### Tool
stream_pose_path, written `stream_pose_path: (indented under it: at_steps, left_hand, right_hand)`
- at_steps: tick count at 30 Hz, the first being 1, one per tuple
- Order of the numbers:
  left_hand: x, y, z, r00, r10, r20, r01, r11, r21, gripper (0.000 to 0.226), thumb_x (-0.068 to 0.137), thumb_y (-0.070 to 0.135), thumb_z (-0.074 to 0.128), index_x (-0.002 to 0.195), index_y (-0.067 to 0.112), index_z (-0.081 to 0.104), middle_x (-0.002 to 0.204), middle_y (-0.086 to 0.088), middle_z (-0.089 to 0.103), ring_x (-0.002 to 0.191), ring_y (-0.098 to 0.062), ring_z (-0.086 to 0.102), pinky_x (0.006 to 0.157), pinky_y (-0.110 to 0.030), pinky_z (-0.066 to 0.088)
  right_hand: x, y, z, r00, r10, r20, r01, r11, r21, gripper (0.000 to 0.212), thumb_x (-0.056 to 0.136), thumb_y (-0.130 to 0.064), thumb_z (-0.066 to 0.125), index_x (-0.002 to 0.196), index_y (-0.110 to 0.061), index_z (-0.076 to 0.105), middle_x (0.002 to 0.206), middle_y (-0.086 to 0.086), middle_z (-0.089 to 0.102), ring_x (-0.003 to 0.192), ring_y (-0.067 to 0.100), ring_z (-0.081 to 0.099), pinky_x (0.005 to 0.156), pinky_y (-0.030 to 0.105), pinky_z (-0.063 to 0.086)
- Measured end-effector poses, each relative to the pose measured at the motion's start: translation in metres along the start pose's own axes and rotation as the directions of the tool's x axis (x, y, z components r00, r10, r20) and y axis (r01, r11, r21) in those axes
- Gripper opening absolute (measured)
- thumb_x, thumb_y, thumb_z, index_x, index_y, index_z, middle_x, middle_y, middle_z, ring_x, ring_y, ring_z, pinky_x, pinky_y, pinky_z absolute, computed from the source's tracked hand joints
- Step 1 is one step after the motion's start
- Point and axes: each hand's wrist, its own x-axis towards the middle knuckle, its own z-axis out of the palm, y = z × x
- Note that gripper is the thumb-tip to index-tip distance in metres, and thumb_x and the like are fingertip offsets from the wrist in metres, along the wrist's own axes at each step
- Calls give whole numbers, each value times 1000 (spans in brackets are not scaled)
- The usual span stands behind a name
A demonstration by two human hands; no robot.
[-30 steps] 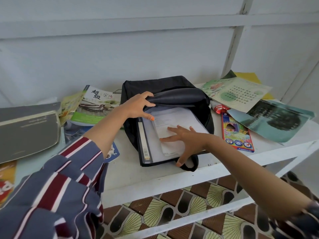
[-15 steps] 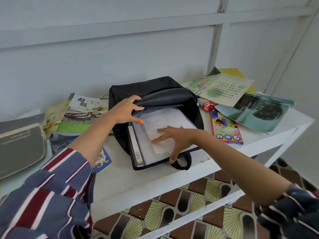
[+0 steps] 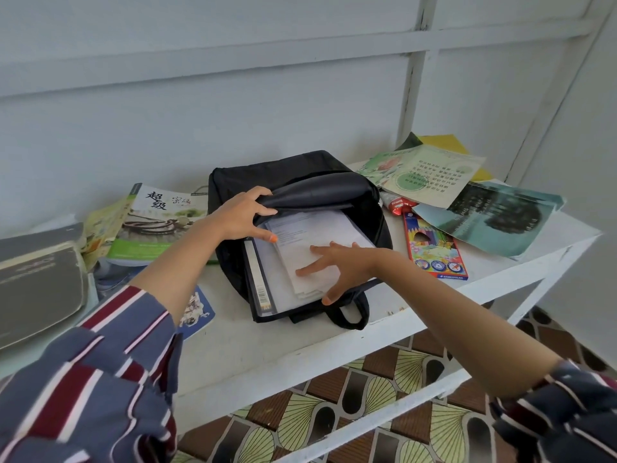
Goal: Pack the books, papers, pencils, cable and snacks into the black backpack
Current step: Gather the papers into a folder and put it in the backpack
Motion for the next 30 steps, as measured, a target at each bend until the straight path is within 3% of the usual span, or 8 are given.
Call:
stream_pose_path:
  at_steps: [7,16,30]
  left_hand:
    - [0,0,-1,1000,-1,15,1,1000,1,70,73,43,73,134,16,51,151,1,21,136,-20,25,111,-36,25]
    - [0,0,-3,1000,8,-1,-8,1000,-3,70,71,41,75,132,15,52,151,1,22,136,-20,27,109,-34,25]
    - [-1,3,-3,1000,4,-19,-4,1000,-5,70,70,42,76,132,16,53,150,1,24,135,-19,29,108,-34,28]
  right_hand:
    - [7,1,-4,1000,6,20,-6,1000,15,68,83,-43,64,140,-49,27,158,-5,-3,144,25,-12,112,55,-5]
    - [8,2,2,993,5,-119,-4,1000,7,69,83,-44,64,141,-47,27,158,-2,0,145,27,-8,112,57,-9]
    - [35,8,-1,991,6,-137,-11,999,-33,63,88,-42,59,141,-47,26,159,-1,-2,145,29,-8,111,57,-8]
